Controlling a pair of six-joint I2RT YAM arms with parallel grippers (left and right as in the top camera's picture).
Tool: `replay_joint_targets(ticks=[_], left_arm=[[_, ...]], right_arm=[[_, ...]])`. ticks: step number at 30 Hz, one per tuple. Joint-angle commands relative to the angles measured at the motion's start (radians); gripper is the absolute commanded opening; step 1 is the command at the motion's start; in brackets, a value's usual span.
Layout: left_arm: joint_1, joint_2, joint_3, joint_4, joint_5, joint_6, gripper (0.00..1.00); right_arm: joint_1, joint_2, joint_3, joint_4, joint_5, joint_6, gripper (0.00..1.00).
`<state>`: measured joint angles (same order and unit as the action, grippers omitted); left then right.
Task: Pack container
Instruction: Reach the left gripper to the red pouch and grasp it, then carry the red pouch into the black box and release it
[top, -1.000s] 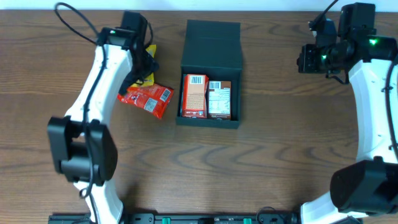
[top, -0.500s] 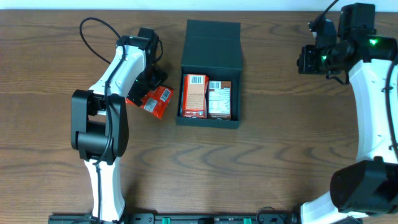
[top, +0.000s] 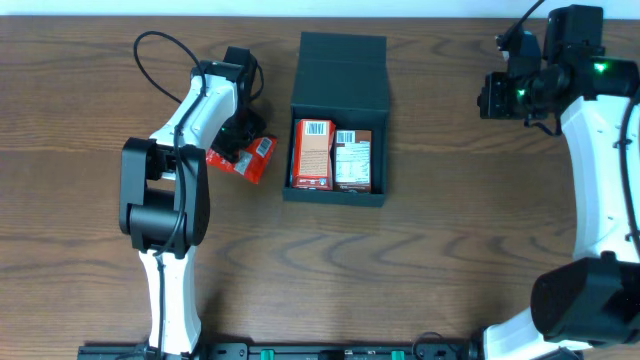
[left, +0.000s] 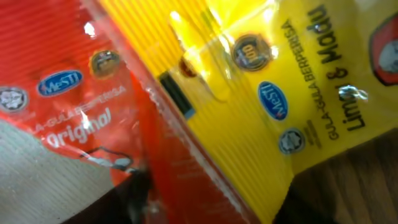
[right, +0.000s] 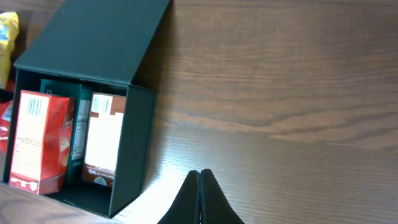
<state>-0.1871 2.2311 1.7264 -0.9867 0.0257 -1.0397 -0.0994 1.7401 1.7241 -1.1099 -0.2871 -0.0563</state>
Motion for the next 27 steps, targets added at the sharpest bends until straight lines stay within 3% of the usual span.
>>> replay_joint_targets(ticks=[1,5,10,15,20,27], left_arm=[[0.0,0.037,-0.005,-0.01,0.002,-0.003,0.43],[0.0,0.037,0.0,-0.064,0.002,-0.003,0.3],[-0.004,0.008,0.006,-0.137,0.0,-0.003,0.06],[-0.031,-0.122,0.006,-0.162,-0.018,0.028,0.06],[-0.113,-0.312,0.006,-0.13,-0.161,0.102,0.06],[-0.343,-0.425,0.006,0.115,-0.156,0.498,0.1]], right_arm=[[-0.006,0.001,0.003,-0.001,0.003,-0.013,0.02],[-0.006,0.001,0.003,-0.002,0.003,-0.013,0.02],[-0.006,0.001,-0.008,-0.001,0.011,-0.035,0.02],[-0.008,0.008,-0.019,0.006,0.066,-0.035,0.02],[-0.053,0.021,-0.019,0.006,0.073,-0.034,0.02],[-0.138,0.021,-0.019,0.002,0.011,-0.026,0.02]])
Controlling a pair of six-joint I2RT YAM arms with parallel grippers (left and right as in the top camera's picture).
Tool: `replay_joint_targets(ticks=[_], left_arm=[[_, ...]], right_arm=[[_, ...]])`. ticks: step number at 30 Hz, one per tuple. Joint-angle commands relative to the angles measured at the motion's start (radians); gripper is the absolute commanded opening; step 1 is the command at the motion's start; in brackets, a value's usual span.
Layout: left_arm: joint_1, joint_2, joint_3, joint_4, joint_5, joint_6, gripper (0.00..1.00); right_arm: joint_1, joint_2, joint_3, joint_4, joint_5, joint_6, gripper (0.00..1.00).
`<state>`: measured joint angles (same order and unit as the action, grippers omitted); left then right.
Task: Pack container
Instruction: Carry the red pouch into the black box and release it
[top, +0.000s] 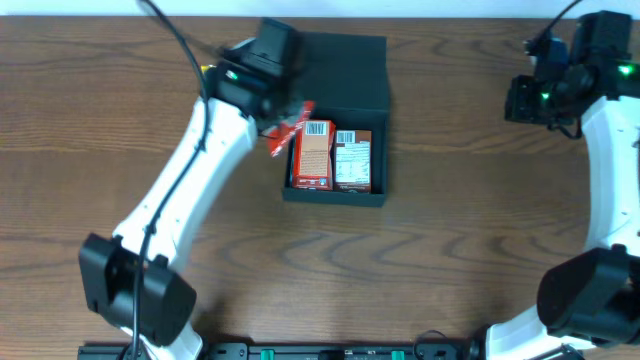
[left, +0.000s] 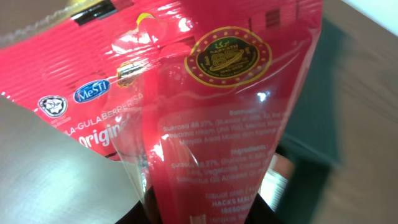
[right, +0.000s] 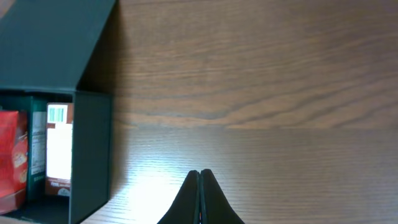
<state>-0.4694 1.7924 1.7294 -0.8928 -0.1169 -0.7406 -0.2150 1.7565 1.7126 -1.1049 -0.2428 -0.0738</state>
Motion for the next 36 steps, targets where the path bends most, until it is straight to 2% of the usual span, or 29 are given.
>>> replay_joint_targets(ticks=[1,4,7,10,15,19,26,27,28,29,30,31,32,36], left_arm=[[-0.096,0.024,0.003,0.04,-0.009,0.247,0.1],[-0.194,0.077,0.003,0.07,0.043,0.417,0.1],[-0.254,0.142,0.003,0.072,0.05,0.507,0.1],[-0.278,0.193,0.003,0.078,0.127,0.587,0.09],[-0.284,0.251,0.003,0.068,0.14,0.559,0.06],[-0.281,0.256,0.003,0.066,0.082,0.452,0.06],[-0.282,0.257,0.003,0.061,0.05,0.343,0.06],[-0.282,0.257,0.003,0.061,0.05,0.343,0.13],[-0.282,0.257,0.003,0.062,0.049,0.343,0.34],[-0.282,0.257,0.003,0.061,0.045,0.344,0.61],[-0.282,0.257,0.003,0.061,0.03,0.343,0.83],[-0.282,0.257,0.003,0.062,0.017,0.344,0.93],[-0.282,0.257,0.003,0.064,0.003,0.344,0.98],[-0.282,0.253,0.025,0.061,0.002,0.352,0.95]], right_arm=[[-0.032,0.005,-0.008,-0.006,-0.038,-0.009,0.02],[-0.054,0.005,-0.008,-0.016,-0.041,-0.009,0.01],[-0.066,0.005,-0.008,-0.018,-0.054,-0.009,0.01],[-0.068,0.005,-0.008,-0.018,-0.054,-0.009,0.02],[-0.068,0.005,-0.008,-0.023,-0.054,-0.009,0.01],[-0.068,0.005,-0.008,-0.025,-0.054,-0.009,0.02],[-0.068,0.005,-0.008,-0.026,-0.054,-0.009,0.01],[-0.068,0.005,-0.008,-0.026,-0.054,-0.009,0.02],[-0.068,0.005,-0.008,-0.026,-0.054,-0.009,0.01],[-0.068,0.005,-0.008,-0.027,-0.054,-0.009,0.02],[-0.068,0.005,-0.008,-0.027,-0.054,-0.009,0.01],[-0.068,0.005,-0.008,-0.028,-0.054,-0.009,0.01],[-0.068,0.005,-0.008,-0.028,-0.054,-0.009,0.02],[-0.068,0.005,-0.008,-0.029,-0.054,-0.01,0.02]])
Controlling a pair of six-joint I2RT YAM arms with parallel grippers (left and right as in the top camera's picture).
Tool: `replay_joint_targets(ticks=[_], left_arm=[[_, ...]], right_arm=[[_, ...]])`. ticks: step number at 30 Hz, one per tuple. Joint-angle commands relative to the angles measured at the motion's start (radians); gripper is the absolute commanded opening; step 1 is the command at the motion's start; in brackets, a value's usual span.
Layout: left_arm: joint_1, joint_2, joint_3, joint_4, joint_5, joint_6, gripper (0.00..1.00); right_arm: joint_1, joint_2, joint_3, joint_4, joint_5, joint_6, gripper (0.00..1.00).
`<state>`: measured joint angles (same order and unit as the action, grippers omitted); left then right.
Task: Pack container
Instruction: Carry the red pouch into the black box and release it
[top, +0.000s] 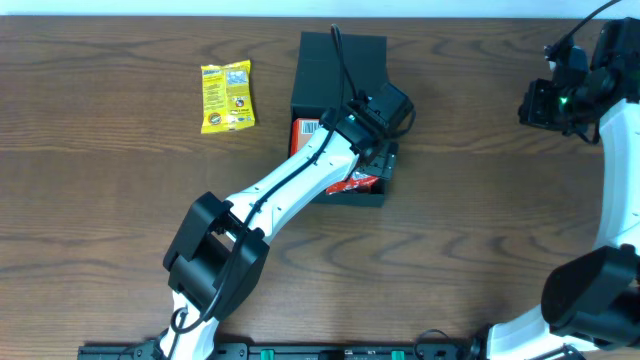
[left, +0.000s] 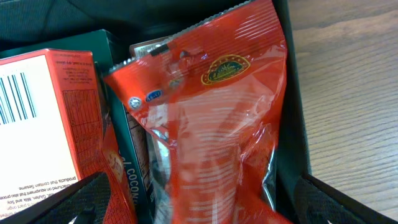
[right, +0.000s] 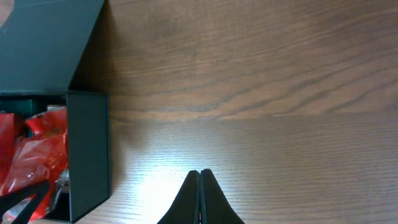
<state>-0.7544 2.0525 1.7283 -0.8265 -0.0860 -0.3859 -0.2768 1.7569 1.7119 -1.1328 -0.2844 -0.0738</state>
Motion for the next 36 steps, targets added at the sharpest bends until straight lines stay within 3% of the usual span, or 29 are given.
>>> replay_joint_targets(ticks=[1,4,8,9,10,12,13,25,36], left_arm=[[0.003,-0.01,0.046,-0.016,-0.03,-0.003,0.96],[0.003,-0.022,0.109,-0.034,-0.03,0.009,0.98],[0.003,-0.044,0.143,-0.031,-0.03,0.02,0.86],[0.003,-0.044,0.143,-0.033,-0.03,0.023,0.72],[0.003,-0.044,0.142,-0.038,-0.03,0.025,0.47],[0.003,-0.036,0.137,-0.053,-0.029,0.023,0.1],[0.003,-0.029,0.137,-0.068,-0.025,0.023,0.06],[0.002,-0.008,0.013,-0.114,0.074,-0.023,0.06],[0.002,-0.008,-0.132,-0.015,0.158,-0.023,0.06]], right_arm=[[-0.006,0.004,-0.007,-0.001,-0.012,-0.01,0.02],[-0.006,0.004,-0.007,-0.001,-0.012,-0.01,0.02],[-0.006,0.004,-0.007,-0.001,-0.012,-0.01,0.02],[-0.006,0.004,-0.007,-0.001,-0.012,-0.01,0.02],[-0.006,0.004,-0.007,0.0,-0.012,-0.01,0.01],[-0.006,0.004,-0.007,0.0,-0.012,-0.01,0.02],[-0.006,0.004,-0.007,0.0,-0.012,-0.01,0.02],[-0.006,0.004,-0.007,0.004,-0.012,-0.01,0.01],[-0.006,0.004,-0.007,0.003,-0.012,-0.01,0.02]])
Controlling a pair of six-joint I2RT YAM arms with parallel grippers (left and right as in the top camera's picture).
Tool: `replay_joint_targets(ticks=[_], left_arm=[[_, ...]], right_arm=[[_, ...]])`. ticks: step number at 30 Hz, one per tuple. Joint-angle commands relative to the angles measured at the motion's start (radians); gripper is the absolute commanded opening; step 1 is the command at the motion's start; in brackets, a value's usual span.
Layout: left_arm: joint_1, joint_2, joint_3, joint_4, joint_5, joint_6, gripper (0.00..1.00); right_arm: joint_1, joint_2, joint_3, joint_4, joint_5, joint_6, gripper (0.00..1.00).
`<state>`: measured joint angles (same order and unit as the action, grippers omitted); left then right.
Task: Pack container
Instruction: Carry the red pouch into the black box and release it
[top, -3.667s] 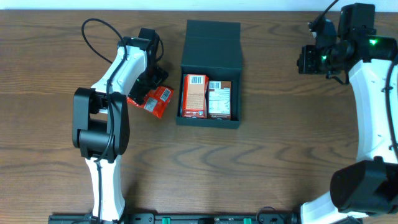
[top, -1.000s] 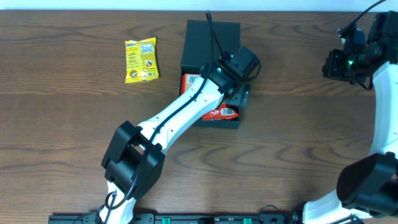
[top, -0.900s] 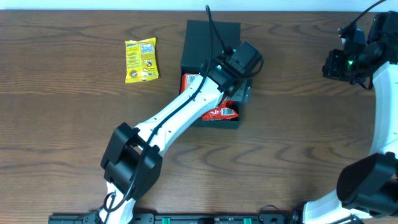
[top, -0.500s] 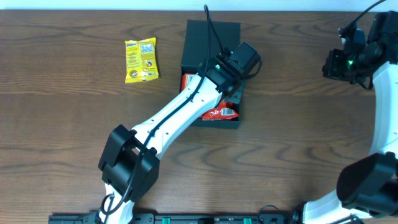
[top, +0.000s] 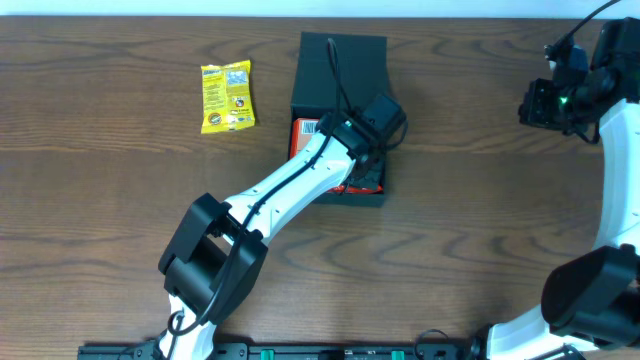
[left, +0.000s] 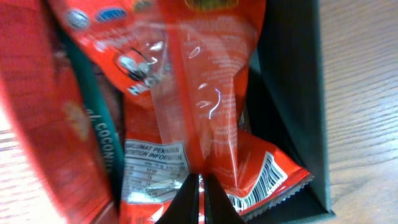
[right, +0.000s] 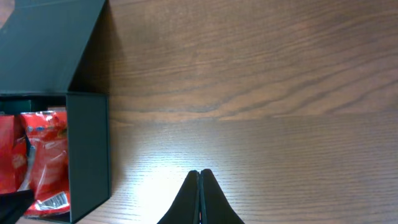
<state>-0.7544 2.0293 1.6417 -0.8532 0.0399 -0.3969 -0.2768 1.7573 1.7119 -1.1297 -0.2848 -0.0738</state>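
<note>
The dark green box (top: 338, 60) stands open at the table's middle, lid folded back. Inside are a red carton (top: 308, 128), a teal carton (left: 102, 149) and a red candy packet (left: 205, 81) along the right wall (left: 292, 93). My left gripper (left: 200, 190) is shut, its tips down against the packet's lower end with nothing seen between them. The packet (right: 46, 155) also shows in the right wrist view. A yellow candy packet (top: 226, 97) lies on the table left of the box. My right gripper (right: 200, 177) hangs shut and empty at the far right.
The left arm (top: 290, 185) stretches diagonally from the front left across to the box, hiding part of its inside. The right arm (top: 610, 150) stays along the right edge. Bare wood lies between the box wall (right: 87, 155) and the right gripper.
My left gripper was open above the red packet; now it is shut and closer to it. The packet, crumpled and sticking up before, lies flatter and lower in the box. The right arm is unchanged.
My left gripper was down on the red and yellow packets left of the box. Then it held the red packet at the box's left edge. Then the packet stood in the box's right side with the gripper open; now the gripper is shut against it.
</note>
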Motion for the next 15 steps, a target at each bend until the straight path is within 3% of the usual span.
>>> replay_joint_targets(ticks=[1,15], left_arm=[[0.002,0.015,-0.055,0.023,0.032,-0.012,0.06],[0.003,0.014,-0.005,-0.01,0.031,-0.011,0.06]], right_arm=[[-0.006,0.004,-0.007,0.0,-0.012,-0.01,0.01],[-0.006,0.004,-0.007,0.0,-0.012,-0.01,0.02]])
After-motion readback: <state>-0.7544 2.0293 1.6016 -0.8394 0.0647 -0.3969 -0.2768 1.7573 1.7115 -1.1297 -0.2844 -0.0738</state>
